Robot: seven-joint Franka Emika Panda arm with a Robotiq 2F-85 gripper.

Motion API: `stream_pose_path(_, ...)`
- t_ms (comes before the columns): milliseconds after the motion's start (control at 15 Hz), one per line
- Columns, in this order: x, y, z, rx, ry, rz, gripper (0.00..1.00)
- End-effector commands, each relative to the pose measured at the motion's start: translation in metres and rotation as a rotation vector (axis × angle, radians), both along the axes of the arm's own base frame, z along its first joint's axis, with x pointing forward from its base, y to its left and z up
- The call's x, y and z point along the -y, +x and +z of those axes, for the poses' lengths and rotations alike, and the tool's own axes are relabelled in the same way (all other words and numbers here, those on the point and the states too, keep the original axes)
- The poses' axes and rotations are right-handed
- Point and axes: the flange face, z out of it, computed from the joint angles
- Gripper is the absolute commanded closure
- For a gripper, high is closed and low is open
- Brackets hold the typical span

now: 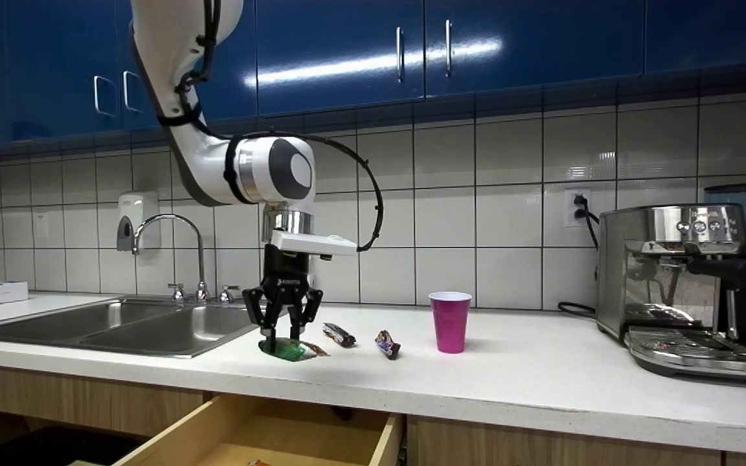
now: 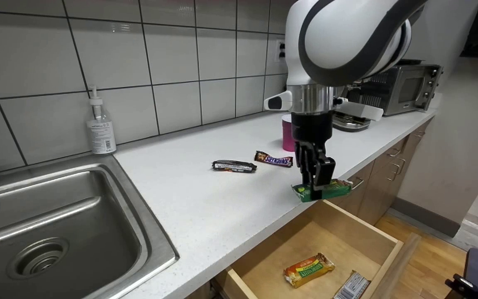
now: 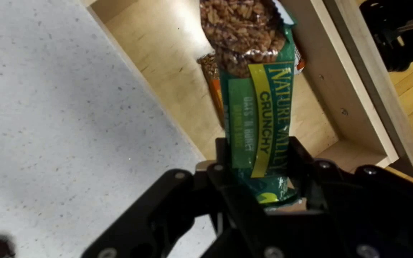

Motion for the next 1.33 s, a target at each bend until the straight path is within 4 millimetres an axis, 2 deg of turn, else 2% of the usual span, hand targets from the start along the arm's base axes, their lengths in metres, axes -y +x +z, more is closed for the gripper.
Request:
stream_pose_path(0,0.003,-0.023,-0.002,0.0,-0.024,0.066,0.84)
stream_pose_path(800,-0.014,-0.055,-0.056,0.025,-0.047,0.142,0.84)
stream_pose_path(1267,-0.025,-0.065,-0.092,0.037,-0.03,0.146,0.84)
